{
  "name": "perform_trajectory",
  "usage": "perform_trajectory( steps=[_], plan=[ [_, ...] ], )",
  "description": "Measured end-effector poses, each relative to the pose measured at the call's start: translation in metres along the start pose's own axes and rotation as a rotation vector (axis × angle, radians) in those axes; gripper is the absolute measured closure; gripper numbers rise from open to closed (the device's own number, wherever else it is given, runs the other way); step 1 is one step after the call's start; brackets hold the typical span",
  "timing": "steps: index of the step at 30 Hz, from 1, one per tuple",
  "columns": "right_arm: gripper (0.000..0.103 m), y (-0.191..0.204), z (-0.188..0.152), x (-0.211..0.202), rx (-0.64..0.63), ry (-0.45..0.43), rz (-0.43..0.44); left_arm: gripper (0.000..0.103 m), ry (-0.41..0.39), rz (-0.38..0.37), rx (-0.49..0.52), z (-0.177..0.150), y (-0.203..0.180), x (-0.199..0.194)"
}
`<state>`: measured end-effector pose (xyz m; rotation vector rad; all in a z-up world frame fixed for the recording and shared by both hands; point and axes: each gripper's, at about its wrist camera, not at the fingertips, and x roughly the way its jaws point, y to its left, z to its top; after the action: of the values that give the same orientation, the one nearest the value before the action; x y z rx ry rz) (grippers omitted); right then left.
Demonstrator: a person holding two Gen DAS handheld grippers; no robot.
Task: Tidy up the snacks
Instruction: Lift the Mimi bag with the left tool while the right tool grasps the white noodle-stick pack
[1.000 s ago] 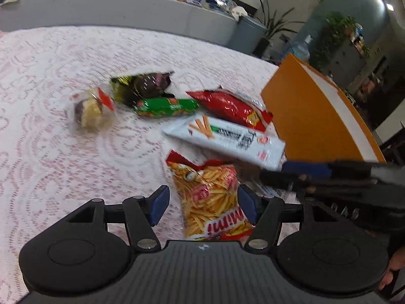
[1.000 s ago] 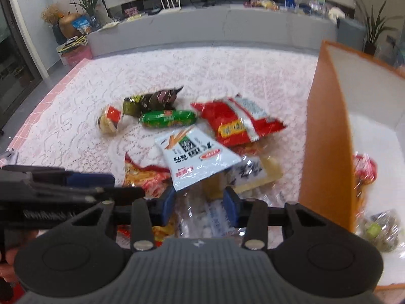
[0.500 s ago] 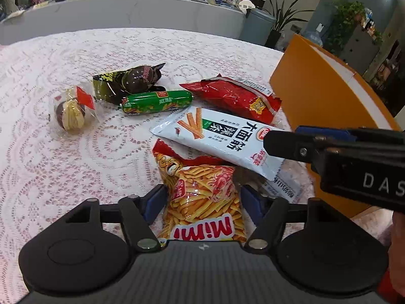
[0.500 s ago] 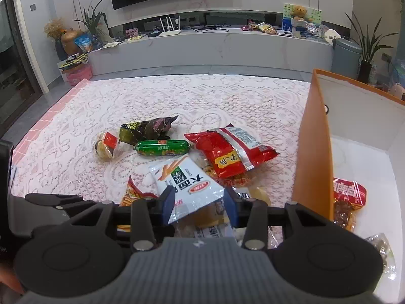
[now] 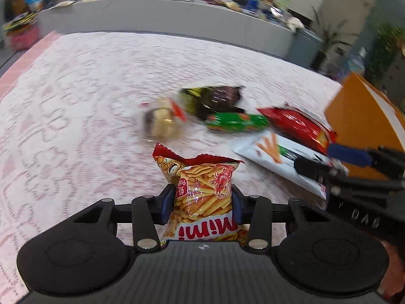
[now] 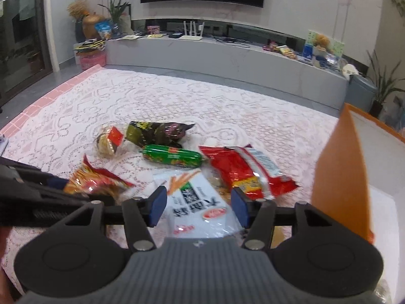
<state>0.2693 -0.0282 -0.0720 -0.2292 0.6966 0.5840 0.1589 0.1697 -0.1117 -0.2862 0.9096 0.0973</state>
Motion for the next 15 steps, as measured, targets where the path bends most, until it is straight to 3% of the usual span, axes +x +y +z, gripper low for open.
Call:
perform_trajectory(
  steps=[4, 15],
  plan=[
    [0.023, 0.011, -0.001, 0.012, -0.020, 0.006, 0.016, 0.053, -0.001, 0.013, -0.035, 0.004, 0.007, 0.002],
    [0.023, 0.024, -0.004, 0.027, -0.098, 0.030, -0.014, 0.054, 0.009, 0.010, -0.048, 0.007, 0.011, 0.009]
  ],
)
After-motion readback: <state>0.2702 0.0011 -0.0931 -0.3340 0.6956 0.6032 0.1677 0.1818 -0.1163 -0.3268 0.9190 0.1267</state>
